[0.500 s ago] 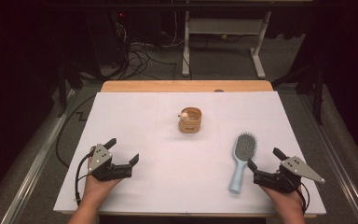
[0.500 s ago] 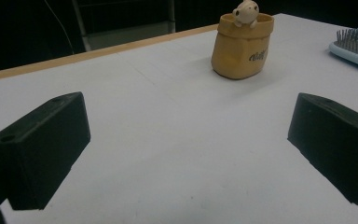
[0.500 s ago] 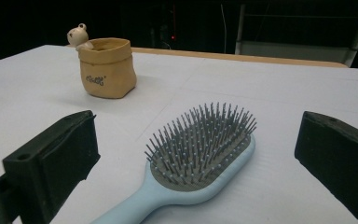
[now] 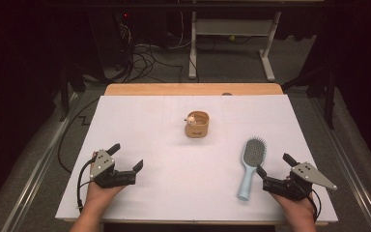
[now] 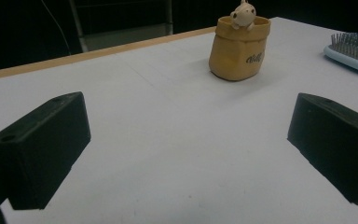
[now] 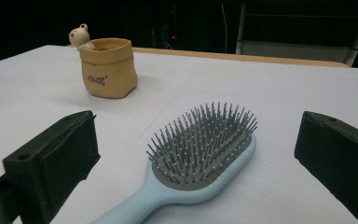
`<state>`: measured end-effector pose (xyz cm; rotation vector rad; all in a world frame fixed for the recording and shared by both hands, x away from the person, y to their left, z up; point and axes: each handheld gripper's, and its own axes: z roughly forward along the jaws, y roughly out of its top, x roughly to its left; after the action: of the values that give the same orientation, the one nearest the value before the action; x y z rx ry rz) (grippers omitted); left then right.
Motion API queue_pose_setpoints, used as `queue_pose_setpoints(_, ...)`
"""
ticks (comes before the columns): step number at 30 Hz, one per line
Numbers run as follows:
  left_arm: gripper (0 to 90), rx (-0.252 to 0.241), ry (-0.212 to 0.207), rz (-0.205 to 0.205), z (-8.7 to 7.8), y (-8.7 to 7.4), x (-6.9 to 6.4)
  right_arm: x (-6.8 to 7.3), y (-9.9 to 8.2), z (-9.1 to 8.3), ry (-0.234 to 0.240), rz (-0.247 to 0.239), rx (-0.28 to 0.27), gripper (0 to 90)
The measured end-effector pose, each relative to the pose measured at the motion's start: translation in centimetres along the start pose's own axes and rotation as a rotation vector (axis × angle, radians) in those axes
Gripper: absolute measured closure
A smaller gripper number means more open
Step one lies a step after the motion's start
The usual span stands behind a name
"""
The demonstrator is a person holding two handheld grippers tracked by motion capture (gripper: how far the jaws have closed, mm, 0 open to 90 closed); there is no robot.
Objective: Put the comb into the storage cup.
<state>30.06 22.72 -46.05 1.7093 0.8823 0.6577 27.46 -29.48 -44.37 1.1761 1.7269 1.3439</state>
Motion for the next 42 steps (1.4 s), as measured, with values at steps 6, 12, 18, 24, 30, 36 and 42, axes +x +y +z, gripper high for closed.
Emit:
queue_pose_setpoints(6, 0.1, -0.008, -0.007, 0.007, -0.1, 0.1, -0.2, 0.0, 0.0, 0.0, 0.009, -0.006, 0.001, 2.8)
queue_pose_setpoints(12, 0.3, -0.001, -0.015, 0.002, -0.1, 0.1, -0.1, 0.1, 0.1, -0.1, 0.024, -0.013, 0.000, 9.5)
queue_pose_setpoints(18, 0.5, -0.002, -0.022, 0.008, -0.1, 0.0, -0.2, 0.2, 0.1, -0.1, 0.044, -0.013, 0.021, 17.7)
queue_pose_setpoints(24, 4.9, -0.009, -0.039, 0.009, -0.1, 0.0, -0.2, 0.4, 0.1, -0.1, 0.074, -0.024, 0.038, 29.3)
queue_pose_setpoints(30, 4.7, 0.001, -0.054, 0.019, 0.0, -0.1, -0.4, 0.9, 0.1, 0.0, 0.124, -0.041, 0.079, 50.4)
queue_pose_setpoints(36, 4.0, 0.003, -0.048, 0.003, 0.0, -0.1, -0.2, 1.8, 0.1, 0.2, 0.176, -0.068, 0.119, 68.5)
queue_pose_setpoints(42, 3.3, 0.014, -0.048, -0.006, 0.0, -0.1, -0.1, 2.5, 0.0, 0.4, 0.211, -0.088, 0.148, 79.8)
